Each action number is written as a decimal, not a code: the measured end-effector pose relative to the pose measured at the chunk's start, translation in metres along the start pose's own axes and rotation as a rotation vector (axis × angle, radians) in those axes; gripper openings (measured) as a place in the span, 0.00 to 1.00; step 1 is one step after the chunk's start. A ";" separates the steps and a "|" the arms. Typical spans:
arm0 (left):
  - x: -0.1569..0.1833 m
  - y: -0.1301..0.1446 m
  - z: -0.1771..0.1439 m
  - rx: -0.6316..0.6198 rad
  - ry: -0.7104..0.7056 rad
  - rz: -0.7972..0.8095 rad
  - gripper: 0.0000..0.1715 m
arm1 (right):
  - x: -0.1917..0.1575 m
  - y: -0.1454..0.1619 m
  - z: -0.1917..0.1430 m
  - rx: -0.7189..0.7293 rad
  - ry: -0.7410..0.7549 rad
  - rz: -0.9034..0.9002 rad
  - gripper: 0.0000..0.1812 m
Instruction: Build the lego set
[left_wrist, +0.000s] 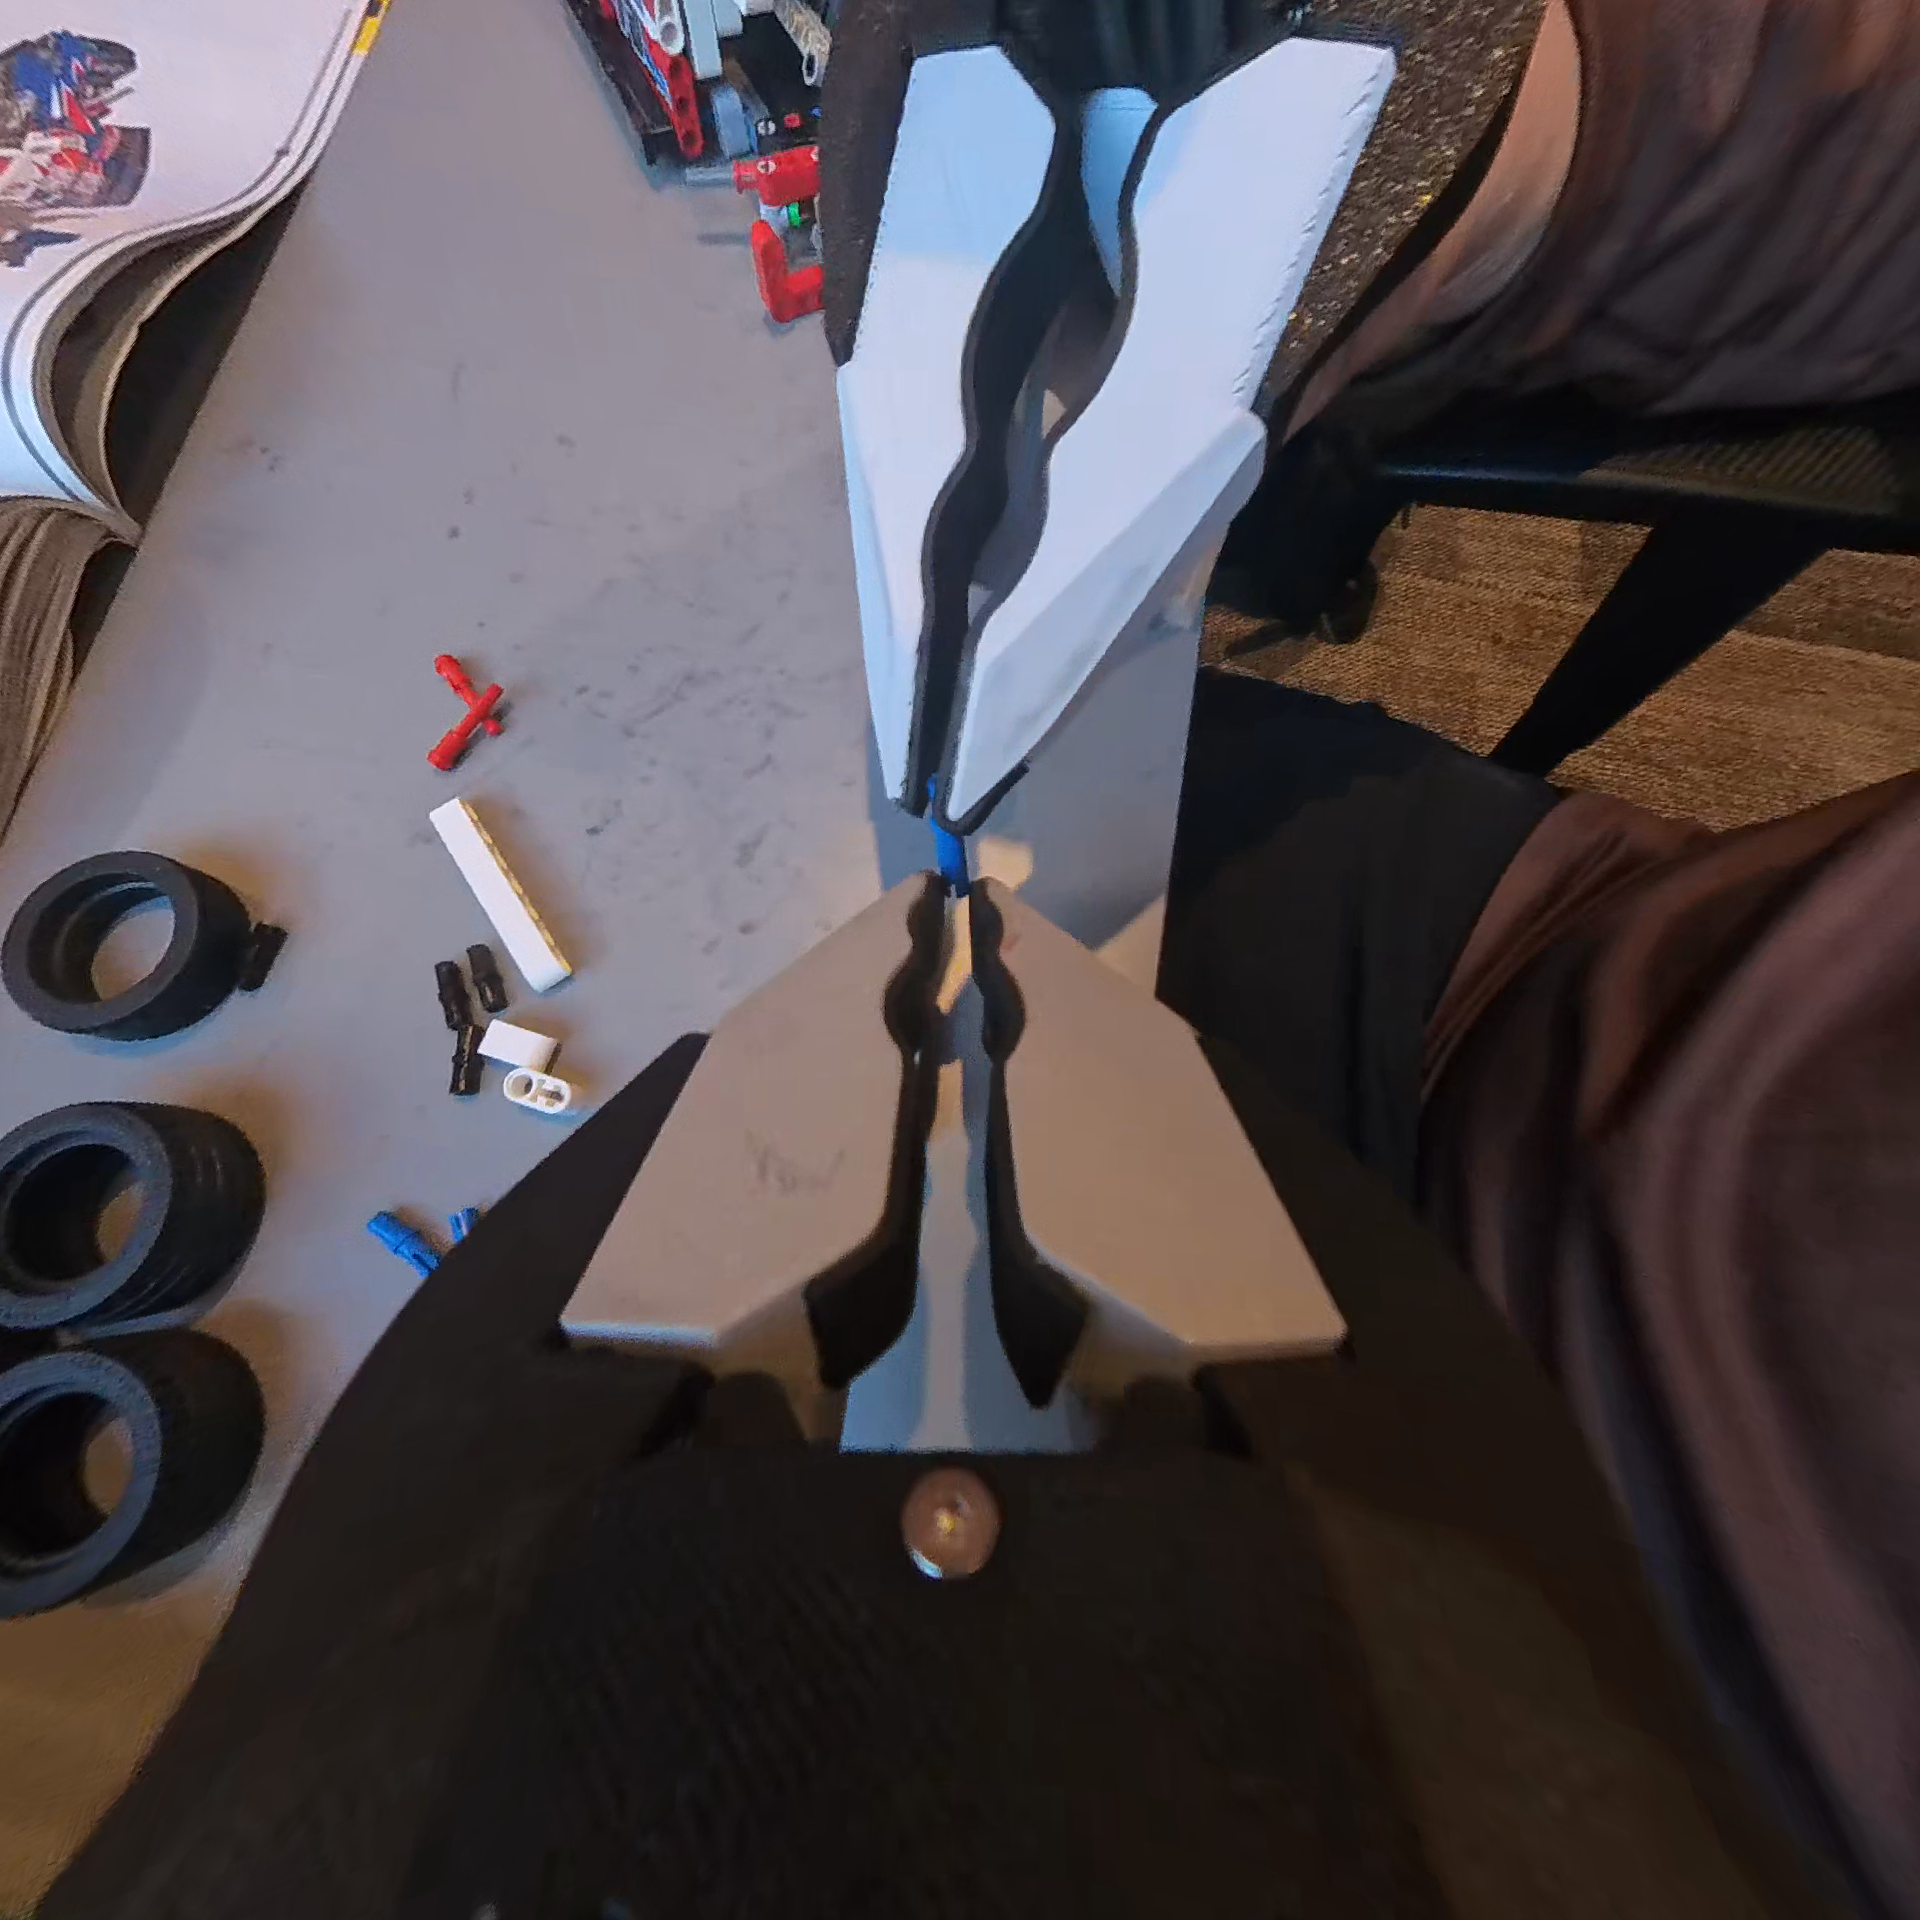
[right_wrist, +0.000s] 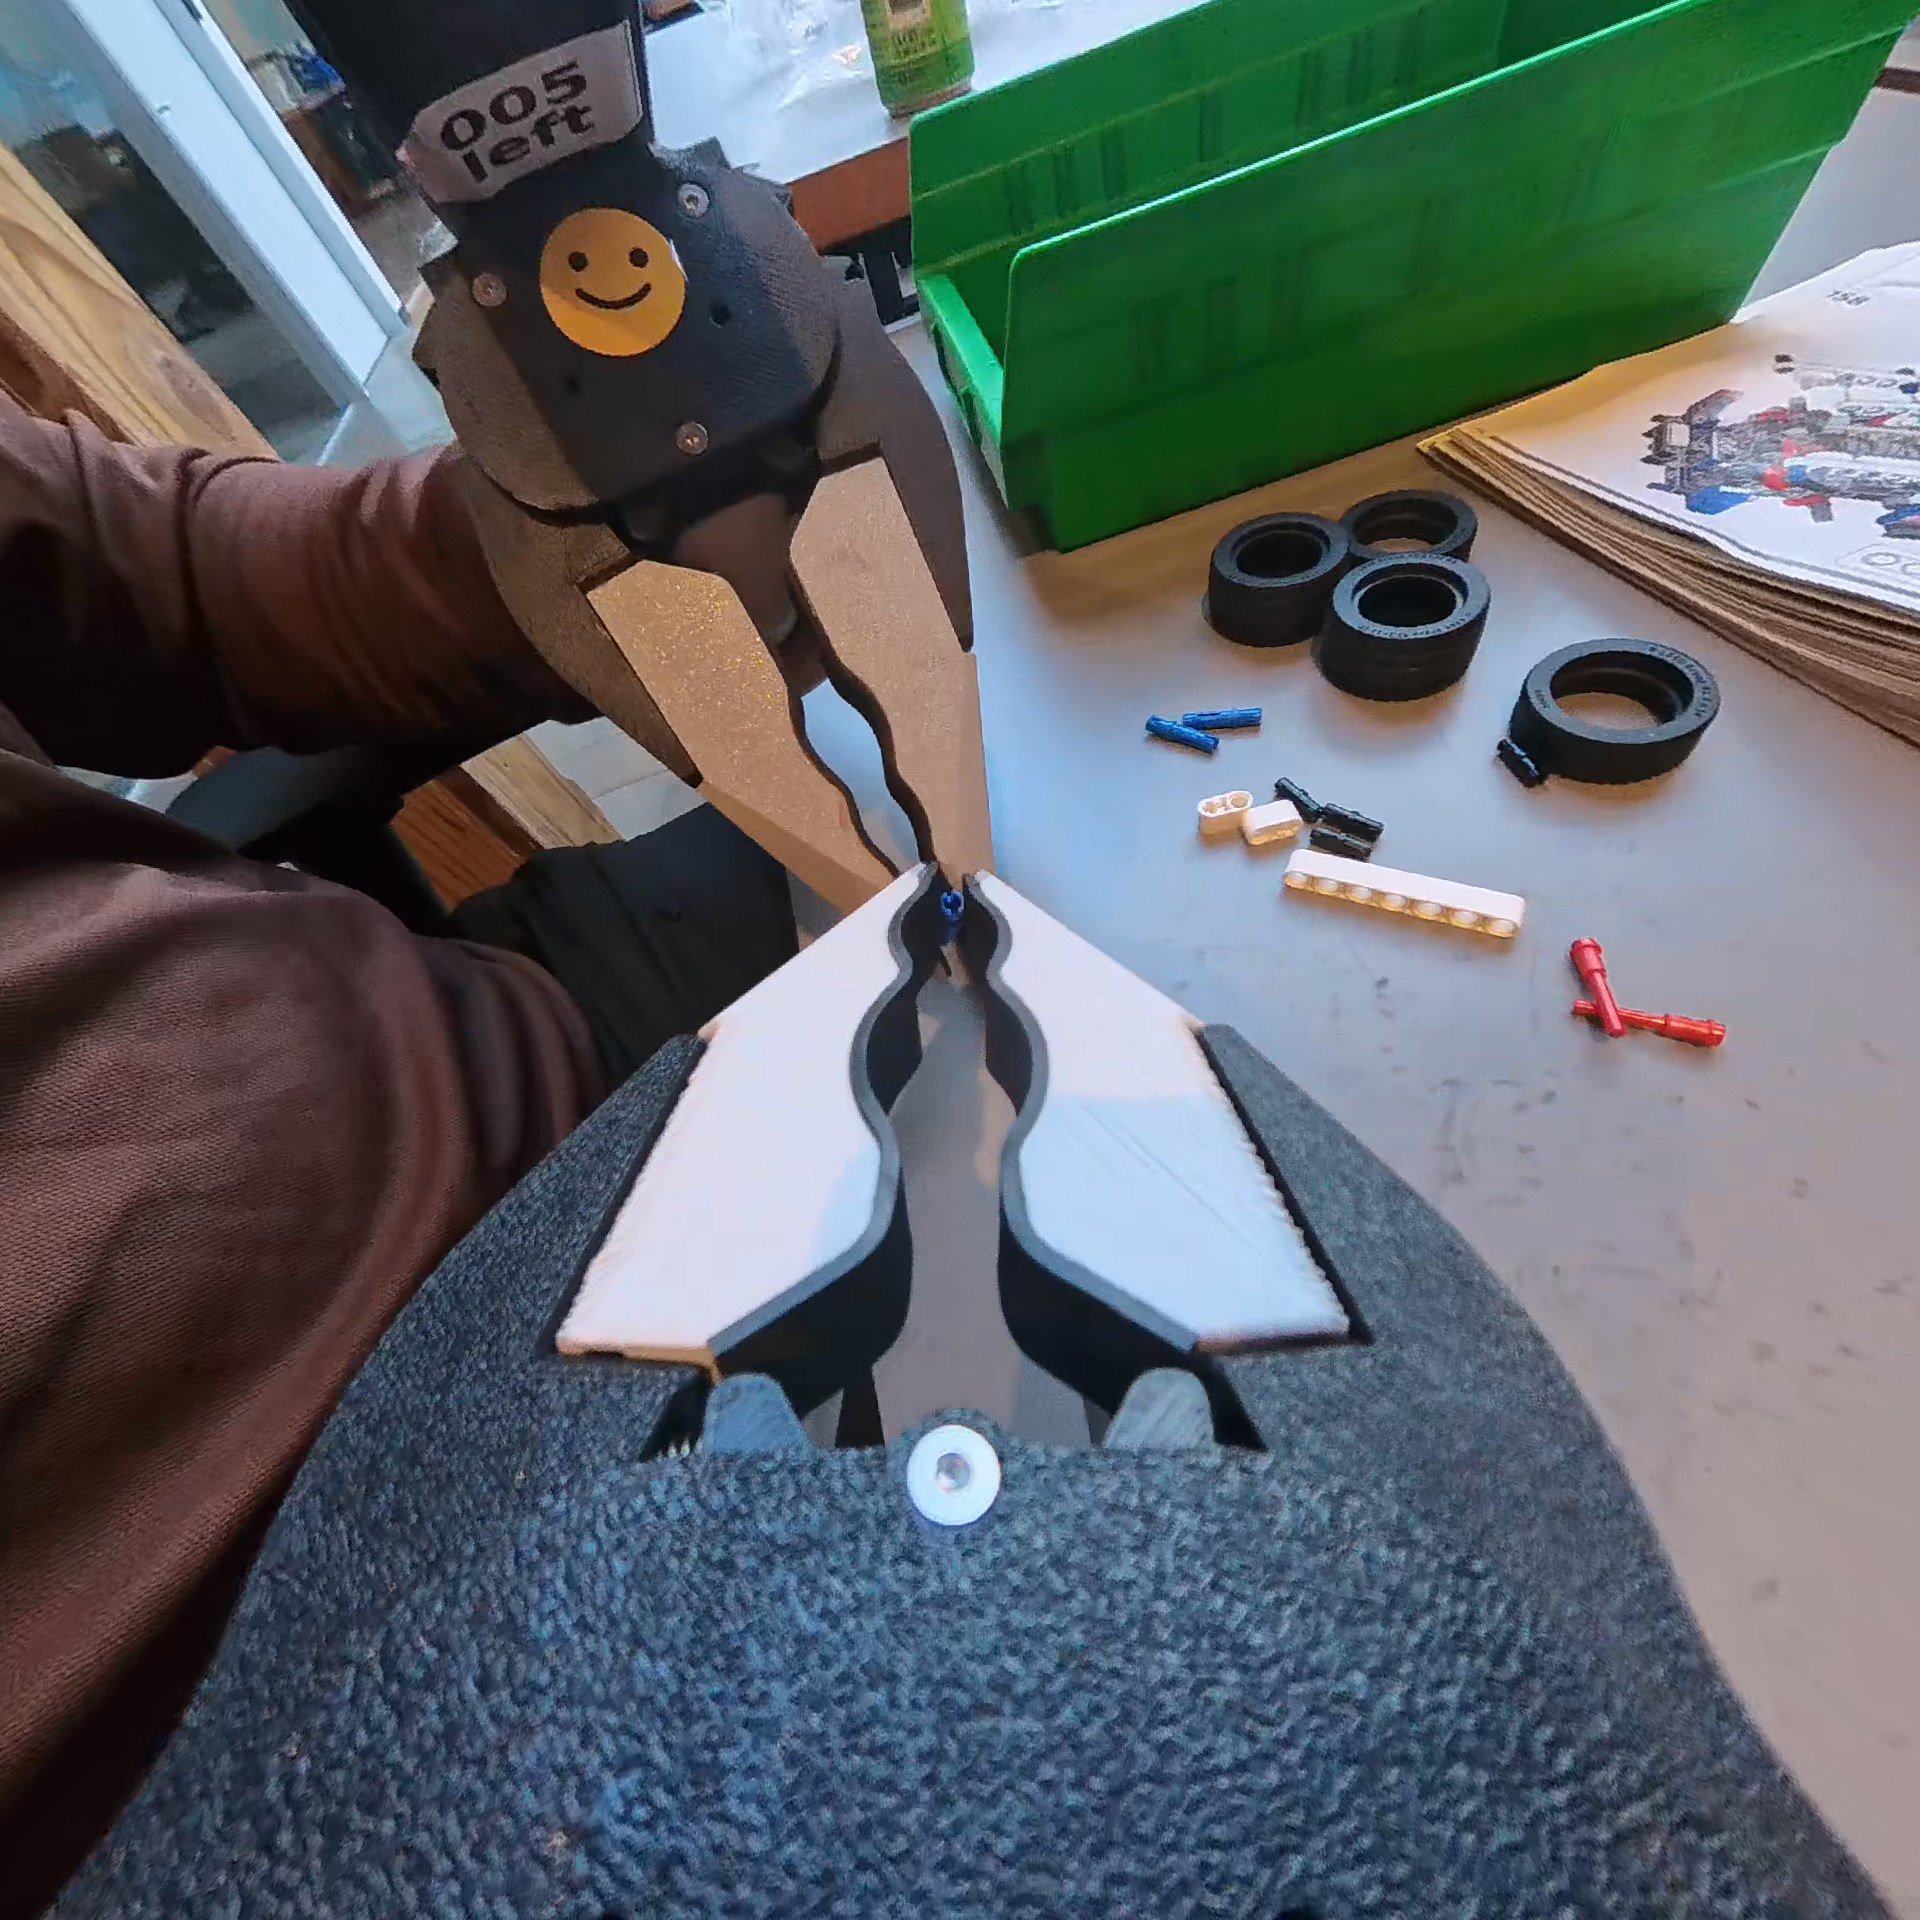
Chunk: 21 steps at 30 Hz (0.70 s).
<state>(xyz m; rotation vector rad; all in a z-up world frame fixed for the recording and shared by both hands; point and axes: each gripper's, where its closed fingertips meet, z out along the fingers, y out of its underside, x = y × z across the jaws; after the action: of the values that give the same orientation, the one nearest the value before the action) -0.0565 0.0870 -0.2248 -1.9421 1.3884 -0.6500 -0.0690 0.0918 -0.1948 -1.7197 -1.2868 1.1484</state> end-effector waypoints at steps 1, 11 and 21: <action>0.000 0.000 0.000 -0.003 -0.009 0.000 0.01 | 0.000 0.000 0.000 -0.001 -0.001 -0.006 0.02; 0.001 -0.003 0.000 -0.008 -0.058 -0.017 0.03 | -0.002 0.000 -0.002 0.011 -0.006 -0.020 0.02; -0.008 0.000 -0.003 -0.046 -0.172 0.039 0.01 | 0.001 0.002 0.000 -0.006 0.041 -0.048 0.03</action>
<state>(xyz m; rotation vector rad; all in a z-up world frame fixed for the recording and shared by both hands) -0.0609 0.0942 -0.2227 -1.9515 1.3412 -0.4258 -0.0684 0.0922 -0.1970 -1.6988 -1.3006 1.0780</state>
